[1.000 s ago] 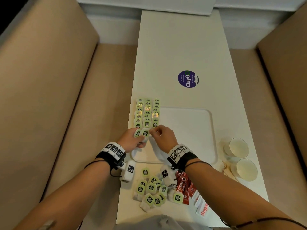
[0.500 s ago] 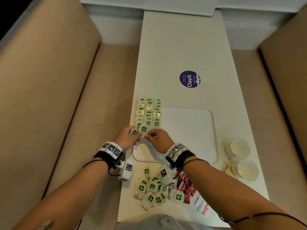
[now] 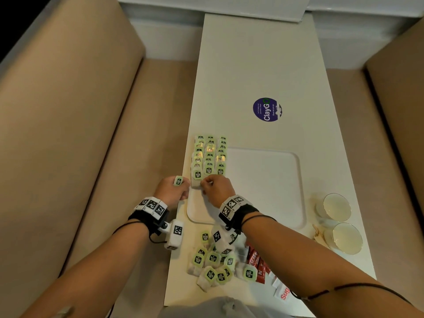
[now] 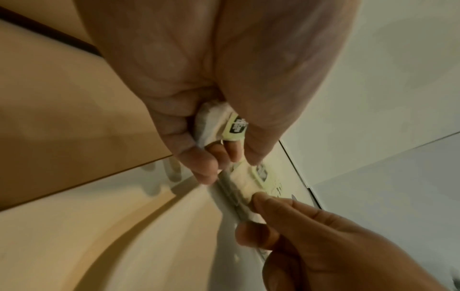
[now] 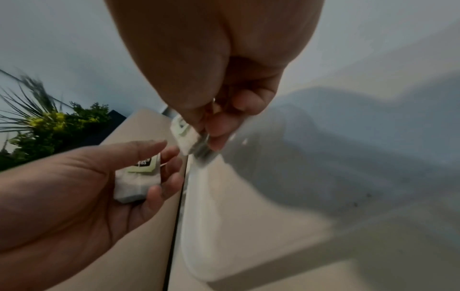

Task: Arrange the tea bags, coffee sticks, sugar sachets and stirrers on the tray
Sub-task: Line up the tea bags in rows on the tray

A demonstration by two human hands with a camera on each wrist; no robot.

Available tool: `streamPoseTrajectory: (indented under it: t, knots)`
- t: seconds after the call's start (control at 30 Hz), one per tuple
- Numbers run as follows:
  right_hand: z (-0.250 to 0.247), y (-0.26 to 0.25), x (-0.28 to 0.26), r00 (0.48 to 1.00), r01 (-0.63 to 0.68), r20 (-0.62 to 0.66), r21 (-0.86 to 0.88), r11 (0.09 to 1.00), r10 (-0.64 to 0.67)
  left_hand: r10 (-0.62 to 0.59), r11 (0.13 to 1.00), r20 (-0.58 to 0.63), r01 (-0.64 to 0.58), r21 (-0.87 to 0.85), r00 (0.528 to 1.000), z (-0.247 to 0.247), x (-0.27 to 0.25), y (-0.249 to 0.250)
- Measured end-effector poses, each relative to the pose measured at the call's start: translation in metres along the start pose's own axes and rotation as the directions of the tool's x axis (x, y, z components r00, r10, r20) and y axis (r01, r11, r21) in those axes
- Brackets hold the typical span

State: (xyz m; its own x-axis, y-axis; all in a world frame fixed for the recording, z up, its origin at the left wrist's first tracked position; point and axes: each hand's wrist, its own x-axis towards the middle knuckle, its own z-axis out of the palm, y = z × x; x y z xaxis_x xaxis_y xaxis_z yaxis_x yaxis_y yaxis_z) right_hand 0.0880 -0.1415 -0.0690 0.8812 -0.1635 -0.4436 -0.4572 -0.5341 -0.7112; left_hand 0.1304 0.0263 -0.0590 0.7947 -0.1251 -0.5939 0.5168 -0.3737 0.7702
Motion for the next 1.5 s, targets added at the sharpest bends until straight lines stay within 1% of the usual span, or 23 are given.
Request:
streamPoseTrajectory:
  t: [0.13,0.23,0.37,0.47,0.53,0.63,0.7,0.8,0.9,0.93,1.0,1.03,1.1,1.2,1.27,1.37,1.43,1.5]
  knots:
    - [0.007,-0.004,0.003,0.999,-0.036,0.013,-0.072,0.997,0.037,-0.067,0.995,-0.050,0.063,-0.071,0.997,-0.004,0.002,-0.001]
    - [0.009,-0.007,0.003,0.998,-0.060,0.008,-0.114,0.992,0.062,-0.072,0.991,-0.017,0.070,-0.112,0.997,-0.005,-0.001,0.004]
    - [0.006,-0.008,0.000,0.994,-0.088,-0.064,-0.081,0.993,0.083,-0.024,0.990,0.078,0.034,-0.137,0.997,-0.006,-0.004,0.007]
    - [0.004,-0.008,-0.002,0.995,-0.023,-0.095,-0.009,1.000,0.022,0.011,0.985,0.166,0.017,-0.170,0.986,-0.004,-0.008,0.010]
    - [0.001,-0.010,-0.004,0.996,0.068,-0.056,0.085,0.994,-0.063,0.022,0.982,0.232,0.022,-0.187,0.973,-0.002,-0.009,0.012]
    - [-0.006,-0.014,-0.008,0.988,0.142,0.027,0.176,0.974,-0.149,0.071,0.991,0.343,-0.029,-0.127,0.937,0.002,-0.011,0.013]
    - [-0.009,-0.015,-0.008,0.983,0.160,0.067,0.163,0.974,-0.172,0.093,0.994,0.385,-0.061,-0.093,0.918,0.004,-0.014,0.014]
    - [-0.012,-0.015,-0.006,0.977,0.179,0.097,0.096,0.979,-0.188,0.110,0.994,0.405,-0.094,-0.059,0.908,0.004,-0.014,0.015]
    - [-0.018,-0.014,-0.004,0.981,0.186,0.056,0.040,0.982,-0.188,0.134,0.990,0.366,-0.143,-0.001,0.921,0.004,-0.013,0.015]
    - [-0.021,-0.014,-0.004,0.982,0.188,0.033,0.003,0.982,-0.188,0.139,0.988,0.327,-0.155,0.025,0.935,0.004,-0.012,0.016]
    - [-0.025,-0.012,-0.003,0.983,0.183,-0.008,-0.048,0.982,-0.184,0.156,0.980,0.212,-0.179,0.093,0.965,0.002,-0.009,0.015]
    - [-0.026,-0.011,-0.003,0.983,0.181,-0.020,-0.050,0.982,-0.182,0.174,0.971,0.156,-0.195,0.135,0.972,0.001,-0.006,0.013]
    - [-0.027,-0.010,-0.004,0.983,0.179,-0.024,-0.025,0.984,-0.180,0.224,0.950,0.095,-0.239,0.200,0.970,-0.001,-0.003,0.011]
    - [-0.027,-0.008,-0.007,0.990,0.137,-0.012,0.033,0.990,-0.137,0.258,0.944,0.064,-0.265,0.194,0.964,0.003,-0.004,0.013]
    - [-0.027,-0.005,-0.010,0.994,0.097,0.037,0.058,0.994,-0.099,0.259,0.948,0.060,-0.265,0.178,0.964,0.007,-0.004,0.015]
    - [-0.025,-0.002,-0.012,0.992,0.090,0.085,0.005,0.996,-0.090,0.244,0.955,0.057,-0.250,0.161,0.968,0.013,-0.003,0.014]
    - [-0.025,0.001,-0.011,0.994,0.081,0.074,0.003,0.997,-0.081,0.242,0.955,0.066,-0.250,0.162,0.968,0.016,-0.002,0.014]
    - [-0.027,0.004,-0.006,0.998,0.046,0.034,-0.005,0.999,-0.045,0.238,0.949,0.072,-0.248,0.194,0.968,0.016,0.001,0.012]
